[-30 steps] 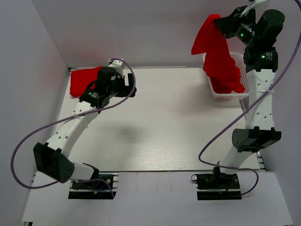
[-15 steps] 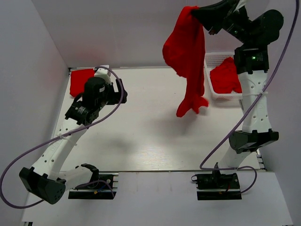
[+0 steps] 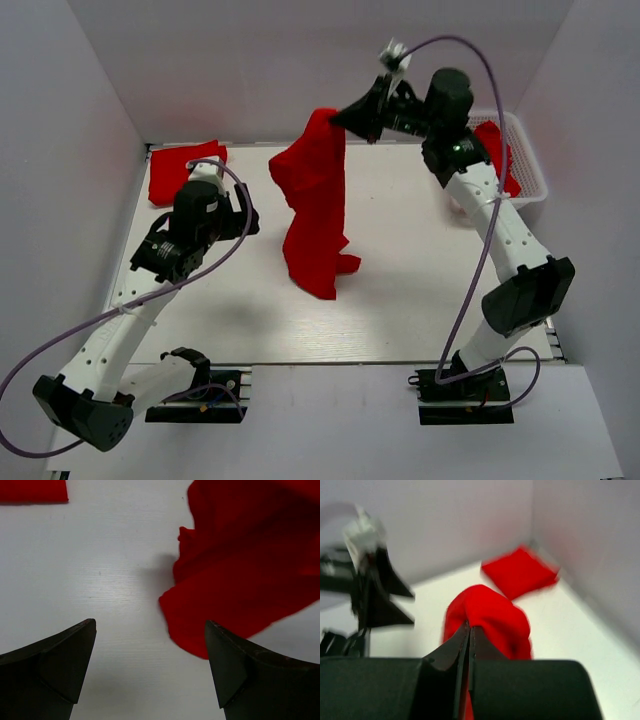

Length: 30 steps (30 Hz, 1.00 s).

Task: Fold and stack the t-shirts
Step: Move the tshirt to the center of the board

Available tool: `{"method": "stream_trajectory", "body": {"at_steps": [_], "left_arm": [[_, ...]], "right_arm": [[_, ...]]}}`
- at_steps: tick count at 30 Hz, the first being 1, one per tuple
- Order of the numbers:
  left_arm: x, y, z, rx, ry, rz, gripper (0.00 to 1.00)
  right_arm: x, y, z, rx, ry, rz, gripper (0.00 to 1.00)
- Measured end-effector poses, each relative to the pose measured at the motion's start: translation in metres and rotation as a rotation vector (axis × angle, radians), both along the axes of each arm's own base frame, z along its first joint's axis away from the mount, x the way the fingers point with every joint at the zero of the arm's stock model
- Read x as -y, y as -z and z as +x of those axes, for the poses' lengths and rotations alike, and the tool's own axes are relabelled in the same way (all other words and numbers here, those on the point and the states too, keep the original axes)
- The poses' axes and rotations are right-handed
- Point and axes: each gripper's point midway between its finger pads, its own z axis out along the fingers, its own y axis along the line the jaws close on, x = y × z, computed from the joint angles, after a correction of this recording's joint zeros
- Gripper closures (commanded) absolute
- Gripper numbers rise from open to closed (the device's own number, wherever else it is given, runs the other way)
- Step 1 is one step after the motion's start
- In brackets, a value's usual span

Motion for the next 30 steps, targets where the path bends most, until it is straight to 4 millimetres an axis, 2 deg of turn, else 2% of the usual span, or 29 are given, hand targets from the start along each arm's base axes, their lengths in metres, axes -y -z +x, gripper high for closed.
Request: {"method": "stream_trajectory", "body": {"at_steps": [2, 3, 4, 9, 11, 12, 13, 14, 15, 17, 20, 22, 26, 28, 30], "left_arm": [[-0.003, 0.006, -0.004, -0.02, -0.014, -0.001, 0.01], [-0.004, 0.008, -0.006, -0.029, -0.021, -0.001, 0.01], [-0.005, 0.01, -0.007, -0.036, -0.026, 0.0, 0.01], [-0.008, 0.024, -0.013, -0.08, -0.048, -0.003, 0.01], [-0.008, 0.033, -0.016, -0.111, -0.05, 0.001, 0.01], [-0.007, 0.036, -0.016, -0.125, -0.048, 0.002, 0.01], [-0.005, 0.038, -0.015, -0.134, -0.047, 0.0, 0.01], [-0.004, 0.041, -0.015, -0.144, -0.046, -0.002, 0.01], [-0.003, 0.044, -0.014, -0.154, -0.047, -0.004, 0.01], [-0.002, 0.05, -0.015, -0.173, -0.047, -0.003, 0.01], [-0.002, 0.055, -0.017, -0.195, -0.047, -0.002, 0.01], [-0.001, 0.056, -0.018, -0.201, -0.046, -0.004, 0.01], [-0.002, 0.056, -0.019, -0.205, -0.047, -0.004, 0.01], [-0.002, 0.055, -0.019, -0.208, -0.048, -0.003, 0.01], [-0.003, 0.051, -0.02, -0.207, -0.049, -0.004, 0.01]], "right_arm": [[-0.006, 0.055, -0.005, -0.083, 0.001, -0.071, 1.0], [-0.009, 0.097, -0.012, -0.147, 0.005, -0.121, 1.0], [-0.009, 0.115, -0.016, -0.182, 0.004, -0.144, 1.0], [-0.017, 0.251, -0.047, -0.44, 0.006, -0.311, 1.0], [-0.024, 0.296, -0.051, -0.529, 0.007, -0.382, 0.95], [-0.026, 0.315, -0.052, -0.566, 0.01, -0.415, 0.85], [-0.028, 0.332, -0.053, -0.594, 0.017, -0.445, 0.71], [-0.028, 0.35, -0.056, -0.622, 0.025, -0.482, 0.28], [-0.027, 0.363, -0.059, -0.649, 0.036, -0.513, 0.1], [-0.021, 0.383, -0.067, -0.675, 0.053, -0.568, 0.1], [-0.014, 0.384, -0.068, -0.666, 0.094, -0.6, 0.1], [-0.007, 0.365, -0.064, -0.628, 0.142, -0.592, 0.1], [0.014, 0.287, -0.059, -0.488, 0.274, -0.503, 0.1], [0.029, 0.244, -0.059, -0.42, 0.359, -0.439, 0.1], [0.047, 0.21, -0.057, -0.368, 0.47, -0.381, 0.1]]}}
